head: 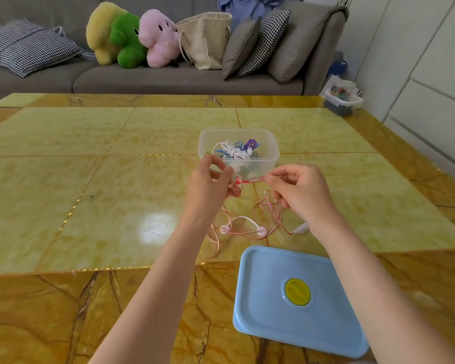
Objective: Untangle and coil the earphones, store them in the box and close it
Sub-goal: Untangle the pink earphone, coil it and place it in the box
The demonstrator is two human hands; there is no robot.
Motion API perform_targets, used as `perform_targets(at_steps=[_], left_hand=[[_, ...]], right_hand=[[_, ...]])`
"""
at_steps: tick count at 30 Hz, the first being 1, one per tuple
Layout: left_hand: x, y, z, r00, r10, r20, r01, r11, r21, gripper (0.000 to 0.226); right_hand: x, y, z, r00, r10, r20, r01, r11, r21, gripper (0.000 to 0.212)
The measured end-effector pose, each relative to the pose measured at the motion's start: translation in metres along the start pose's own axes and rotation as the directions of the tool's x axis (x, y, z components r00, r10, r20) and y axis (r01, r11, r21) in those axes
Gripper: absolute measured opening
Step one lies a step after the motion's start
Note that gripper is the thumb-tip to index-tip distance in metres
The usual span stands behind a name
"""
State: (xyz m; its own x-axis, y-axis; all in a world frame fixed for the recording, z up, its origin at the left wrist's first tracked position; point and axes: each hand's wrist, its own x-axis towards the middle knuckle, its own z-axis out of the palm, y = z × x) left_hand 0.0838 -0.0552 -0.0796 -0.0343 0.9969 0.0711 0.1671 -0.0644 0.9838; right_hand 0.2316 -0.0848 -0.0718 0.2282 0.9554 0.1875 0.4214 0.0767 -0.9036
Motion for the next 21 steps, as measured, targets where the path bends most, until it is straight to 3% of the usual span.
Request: perform_targets(at_steps=[2,5,9,15,18,21], left_hand=[[-0.001,-0.001,0.001,0.997,0.076,0.022,-0.078,0.981,0.176,0.018],[-0.001,0.003,0.001,0.998,0.008,0.06,-0.01,0.999,0.039,0.022],[0.003,0.0,-0.008,0.997,0.068,0.032,-0.073,0.975,0.209,0.014],[0.012,0.002,-0.017,0.978,0.125,-0.168,-0.111,0.99,0.092,0.021],[0.016,0.007,-0.025,0.903,0.297,-0.309,-0.23,0.944,0.234,0.009],[0.018,0.005,-0.032,0.881,0.348,-0.32,-0.263,0.923,0.28,0.007]], right_hand=[[-0.001,-0.002,0.001,0.999,-0.008,0.04,0.009,1.0,-0.019,0.022],[-0.003,-0.004,0.002,0.989,0.002,0.147,0.0,1.0,-0.009,0.019],[0.002,0.005,-0.003,0.994,-0.075,0.078,0.092,0.963,-0.254,0.015],[0.005,0.008,-0.011,0.981,-0.174,-0.092,0.132,0.929,-0.347,0.015],[0.006,0.006,-0.015,0.961,-0.236,-0.146,0.158,0.898,-0.41,0.02],[0.008,0.014,-0.017,0.987,-0.153,-0.053,0.103,0.849,-0.518,0.025]])
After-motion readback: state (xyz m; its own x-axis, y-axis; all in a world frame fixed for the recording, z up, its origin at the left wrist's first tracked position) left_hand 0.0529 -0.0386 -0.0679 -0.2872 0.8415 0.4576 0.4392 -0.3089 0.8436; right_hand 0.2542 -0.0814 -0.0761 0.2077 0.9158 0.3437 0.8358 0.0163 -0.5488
